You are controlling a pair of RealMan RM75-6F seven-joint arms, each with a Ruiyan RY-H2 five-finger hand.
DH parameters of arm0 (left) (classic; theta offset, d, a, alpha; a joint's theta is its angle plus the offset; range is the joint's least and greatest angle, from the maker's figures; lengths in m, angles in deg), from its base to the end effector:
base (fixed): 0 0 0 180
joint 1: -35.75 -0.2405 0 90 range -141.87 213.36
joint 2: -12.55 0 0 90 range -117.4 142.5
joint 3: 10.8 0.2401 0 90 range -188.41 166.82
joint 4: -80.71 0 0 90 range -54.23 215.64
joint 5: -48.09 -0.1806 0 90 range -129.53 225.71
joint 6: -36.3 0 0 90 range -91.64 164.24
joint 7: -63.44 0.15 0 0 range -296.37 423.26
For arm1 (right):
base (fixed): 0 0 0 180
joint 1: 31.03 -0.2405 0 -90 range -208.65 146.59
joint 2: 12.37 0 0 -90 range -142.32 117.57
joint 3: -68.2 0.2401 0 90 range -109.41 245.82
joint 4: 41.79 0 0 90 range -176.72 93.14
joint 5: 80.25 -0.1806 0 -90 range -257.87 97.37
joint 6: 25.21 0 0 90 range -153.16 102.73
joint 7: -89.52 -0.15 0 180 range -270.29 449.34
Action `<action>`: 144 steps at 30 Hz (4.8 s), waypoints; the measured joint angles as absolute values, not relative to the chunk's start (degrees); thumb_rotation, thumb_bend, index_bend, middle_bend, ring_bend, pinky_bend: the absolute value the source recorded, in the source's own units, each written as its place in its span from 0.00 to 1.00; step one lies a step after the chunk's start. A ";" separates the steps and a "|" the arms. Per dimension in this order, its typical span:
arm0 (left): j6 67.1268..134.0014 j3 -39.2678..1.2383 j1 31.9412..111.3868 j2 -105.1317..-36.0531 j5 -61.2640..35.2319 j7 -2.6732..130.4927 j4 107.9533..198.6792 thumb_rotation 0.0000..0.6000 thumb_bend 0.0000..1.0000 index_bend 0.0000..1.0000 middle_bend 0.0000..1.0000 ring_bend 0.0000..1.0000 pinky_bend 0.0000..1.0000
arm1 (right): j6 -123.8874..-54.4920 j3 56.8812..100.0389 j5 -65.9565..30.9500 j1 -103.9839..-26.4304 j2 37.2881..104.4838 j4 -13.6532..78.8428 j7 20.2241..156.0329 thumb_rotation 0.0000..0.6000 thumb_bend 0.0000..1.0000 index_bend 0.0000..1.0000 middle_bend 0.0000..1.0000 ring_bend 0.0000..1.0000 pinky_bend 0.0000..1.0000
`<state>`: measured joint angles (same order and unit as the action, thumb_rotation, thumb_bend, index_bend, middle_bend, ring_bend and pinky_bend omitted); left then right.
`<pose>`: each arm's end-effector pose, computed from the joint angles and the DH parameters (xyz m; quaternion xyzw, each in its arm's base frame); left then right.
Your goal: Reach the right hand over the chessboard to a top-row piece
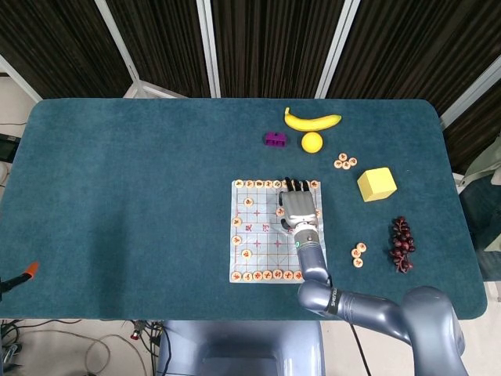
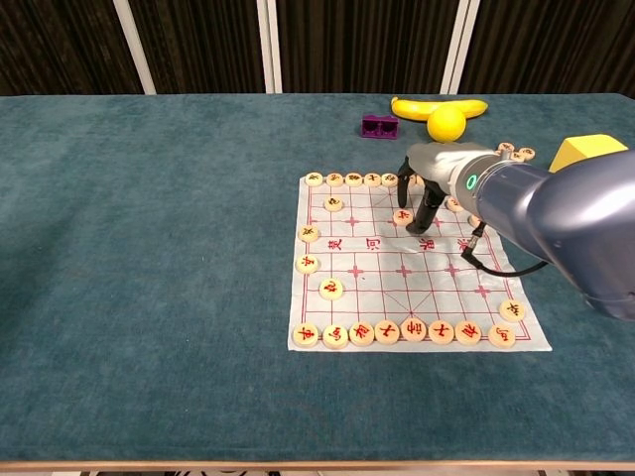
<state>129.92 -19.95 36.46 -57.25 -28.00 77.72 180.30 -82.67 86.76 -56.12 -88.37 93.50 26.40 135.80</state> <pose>-0.2813 0.1747 0.1856 -0.4804 -0.3794 -0.3812 0.6928 -0.1104 -0.3808 -0.0473 0.6837 -0.4496 0.2472 0.5189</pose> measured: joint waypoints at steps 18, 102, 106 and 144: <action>129.52 -19.94 36.75 -57.51 -27.68 77.99 180.06 1.00 0.04 0.05 0.00 0.00 0.07 | -81.47 87.93 -56.82 -89.26 95.49 23.12 136.16 1.00 0.39 0.48 0.00 0.02 0.07; 129.33 -20.09 37.02 -57.57 -27.04 78.02 179.89 1.00 0.04 0.05 0.00 0.00 0.07 | -77.07 91.54 -56.64 -91.53 99.13 13.11 134.66 1.00 0.41 0.37 0.00 0.04 0.07; 129.45 -20.08 36.99 -57.61 -27.12 78.06 179.85 1.00 0.04 0.05 0.00 0.00 0.07 | -77.04 91.47 -56.88 -91.39 98.67 14.43 135.11 1.00 0.41 0.37 0.00 0.04 0.07; 130.07 -20.00 36.66 -57.60 -27.18 78.57 180.19 1.00 0.04 0.05 0.00 0.00 0.07 | -120.26 63.55 5.50 -43.70 60.38 53.47 101.00 1.00 0.41 0.11 0.00 0.00 0.05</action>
<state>130.07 -20.00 36.66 -57.60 -27.18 78.57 180.19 -120.26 63.55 5.50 -43.70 60.38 53.47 101.00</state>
